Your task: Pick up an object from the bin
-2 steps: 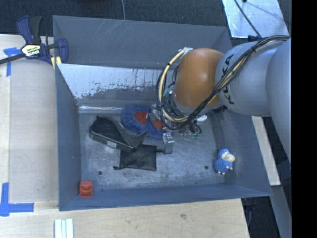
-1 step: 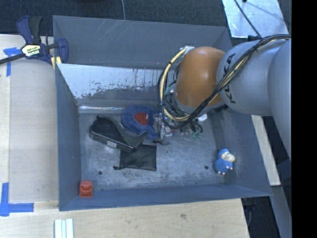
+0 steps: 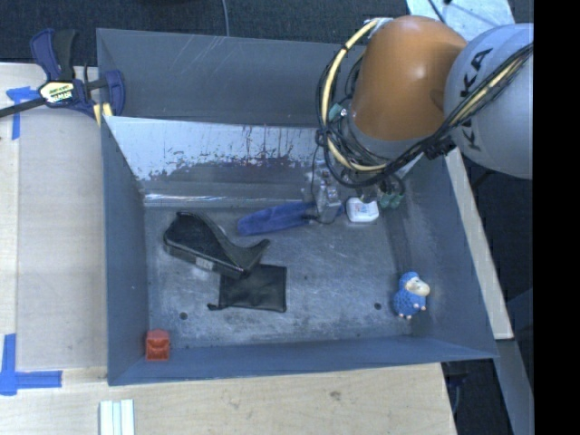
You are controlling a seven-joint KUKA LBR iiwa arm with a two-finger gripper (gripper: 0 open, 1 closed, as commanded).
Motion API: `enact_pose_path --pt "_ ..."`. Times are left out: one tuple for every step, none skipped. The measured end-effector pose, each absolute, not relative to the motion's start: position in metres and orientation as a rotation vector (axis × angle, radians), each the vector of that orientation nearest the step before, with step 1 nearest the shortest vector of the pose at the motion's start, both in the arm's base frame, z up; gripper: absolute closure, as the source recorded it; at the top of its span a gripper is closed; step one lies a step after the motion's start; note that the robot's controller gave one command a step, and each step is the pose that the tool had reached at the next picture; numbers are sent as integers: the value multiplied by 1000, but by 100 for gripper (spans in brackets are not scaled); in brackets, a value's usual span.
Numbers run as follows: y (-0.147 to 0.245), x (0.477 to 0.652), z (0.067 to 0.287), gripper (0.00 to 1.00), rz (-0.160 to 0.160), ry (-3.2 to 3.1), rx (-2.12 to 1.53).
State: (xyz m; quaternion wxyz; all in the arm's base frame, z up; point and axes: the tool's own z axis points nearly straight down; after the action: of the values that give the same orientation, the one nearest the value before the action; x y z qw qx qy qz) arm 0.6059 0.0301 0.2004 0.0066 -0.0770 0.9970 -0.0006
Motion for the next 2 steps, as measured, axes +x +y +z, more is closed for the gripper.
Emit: enact_pose_path --pt "30 604 195 0 -1 3128 -243" --pt "18 603 82 0 1 3135 -211"
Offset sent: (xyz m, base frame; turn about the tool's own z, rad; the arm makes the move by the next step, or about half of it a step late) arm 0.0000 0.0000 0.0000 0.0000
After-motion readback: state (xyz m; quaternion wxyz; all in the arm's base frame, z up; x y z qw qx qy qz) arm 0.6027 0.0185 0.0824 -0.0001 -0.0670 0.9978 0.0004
